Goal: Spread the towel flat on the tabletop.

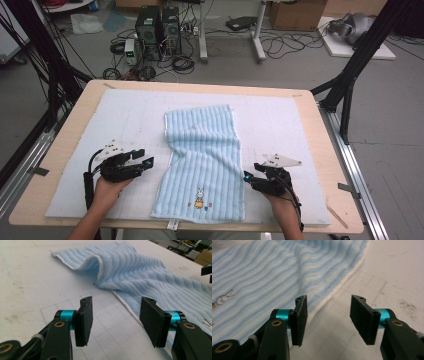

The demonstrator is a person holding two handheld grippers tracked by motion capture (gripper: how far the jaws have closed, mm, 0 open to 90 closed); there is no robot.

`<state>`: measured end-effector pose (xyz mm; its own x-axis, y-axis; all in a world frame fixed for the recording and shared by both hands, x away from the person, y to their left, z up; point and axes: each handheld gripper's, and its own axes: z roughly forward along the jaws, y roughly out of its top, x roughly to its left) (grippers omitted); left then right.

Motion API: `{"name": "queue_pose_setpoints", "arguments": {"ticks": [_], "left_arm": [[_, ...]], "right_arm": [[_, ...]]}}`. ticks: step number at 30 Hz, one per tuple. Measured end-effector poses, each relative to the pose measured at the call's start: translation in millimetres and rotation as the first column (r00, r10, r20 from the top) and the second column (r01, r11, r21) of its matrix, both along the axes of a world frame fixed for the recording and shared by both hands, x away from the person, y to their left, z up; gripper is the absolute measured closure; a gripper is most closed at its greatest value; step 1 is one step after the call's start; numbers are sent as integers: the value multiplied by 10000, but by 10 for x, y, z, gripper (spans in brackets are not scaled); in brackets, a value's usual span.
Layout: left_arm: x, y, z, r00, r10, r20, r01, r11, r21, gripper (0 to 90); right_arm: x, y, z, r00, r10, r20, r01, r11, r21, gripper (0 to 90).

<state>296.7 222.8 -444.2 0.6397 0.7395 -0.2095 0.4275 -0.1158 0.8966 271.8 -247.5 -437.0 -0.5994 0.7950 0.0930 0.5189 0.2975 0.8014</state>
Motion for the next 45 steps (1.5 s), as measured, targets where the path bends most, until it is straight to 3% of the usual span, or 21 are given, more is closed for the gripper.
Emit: {"name": "queue_pose_setpoints", "arguments": {"ticks": [12,17,22,27,31,33,36,40,45], "left_arm": [[92,-223,9,9988,-448,-196,453,9987,243,465],[243,-370,53,9991,-329,-275,339,9987,368,466],[372,-542,54,9978,-205,-637,261,9958,882,474],[459,-780,40,9966,-284,-779,407,9859,1620,474],[462,-963,1,9949,-599,-817,797,9607,2661,482],[446,-1034,-44,9947,-696,-752,907,9393,3309,522],[430,-1043,-40,9951,-717,-673,900,9403,3281,602],[410,-1035,-26,9925,-1052,-627,1204,9320,3419,836],[405,-986,-3,9915,-1004,-830,1221,9388,3222,867]], "right_arm": [[32,1,-17,9997,-226,-60,227,9997,71,440],[25,-26,-16,9994,-350,-74,351,9993,148,439],[30,-66,-14,9992,-404,-22,404,9989,226,436],[35,-63,-10,9993,-361,-6,361,9990,254,435],[38,-56,-7,9995,-317,13,316,9991,292,434],[42,-59,-12,9996,-291,-16,291,9992,284,434],[44,-66,-14,9996,-295,-8,295,9990,323,434],[45,-70,-12,9995,-306,-34,306,9990,335,434],[35,-69,-6,9995,-311,-56,312,9989,359,435]]}}
